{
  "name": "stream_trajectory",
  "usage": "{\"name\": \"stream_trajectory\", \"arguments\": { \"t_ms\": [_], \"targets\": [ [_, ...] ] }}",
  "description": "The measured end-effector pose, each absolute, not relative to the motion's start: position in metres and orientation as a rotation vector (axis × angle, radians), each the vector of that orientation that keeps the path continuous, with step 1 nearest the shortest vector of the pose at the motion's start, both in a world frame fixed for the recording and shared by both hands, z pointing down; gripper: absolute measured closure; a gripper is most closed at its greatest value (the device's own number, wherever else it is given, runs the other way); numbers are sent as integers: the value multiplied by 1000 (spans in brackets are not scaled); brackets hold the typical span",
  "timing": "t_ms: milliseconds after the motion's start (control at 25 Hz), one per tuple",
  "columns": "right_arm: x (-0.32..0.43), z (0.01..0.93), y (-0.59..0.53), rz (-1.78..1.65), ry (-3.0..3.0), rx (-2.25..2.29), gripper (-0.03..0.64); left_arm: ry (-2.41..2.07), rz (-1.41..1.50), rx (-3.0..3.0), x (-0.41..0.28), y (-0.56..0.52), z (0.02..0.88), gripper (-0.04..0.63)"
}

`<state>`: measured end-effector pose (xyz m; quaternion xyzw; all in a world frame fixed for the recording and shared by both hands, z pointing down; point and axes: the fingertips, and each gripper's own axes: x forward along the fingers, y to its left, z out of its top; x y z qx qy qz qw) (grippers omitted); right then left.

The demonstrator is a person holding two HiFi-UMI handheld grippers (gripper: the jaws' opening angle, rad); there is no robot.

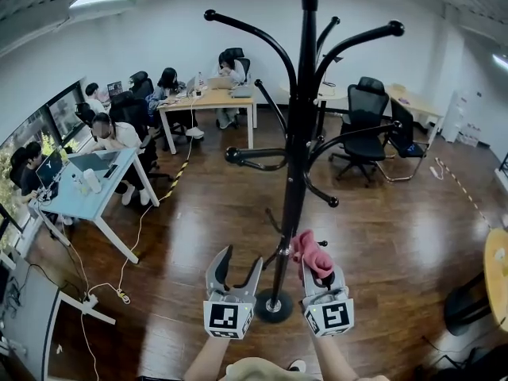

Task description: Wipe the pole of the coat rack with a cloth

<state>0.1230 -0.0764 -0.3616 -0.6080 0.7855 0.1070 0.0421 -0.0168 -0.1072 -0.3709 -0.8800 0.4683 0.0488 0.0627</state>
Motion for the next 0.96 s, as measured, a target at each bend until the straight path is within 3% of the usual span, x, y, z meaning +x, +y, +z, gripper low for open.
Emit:
{"name": "stream_trajectory", "arguments": {
  "t_ms": [960],
  "targets": [
    [134,-379,-66,333,2386,-1855,565,1408,137,-2675,-19,-101,-376,342]
  ]
}}
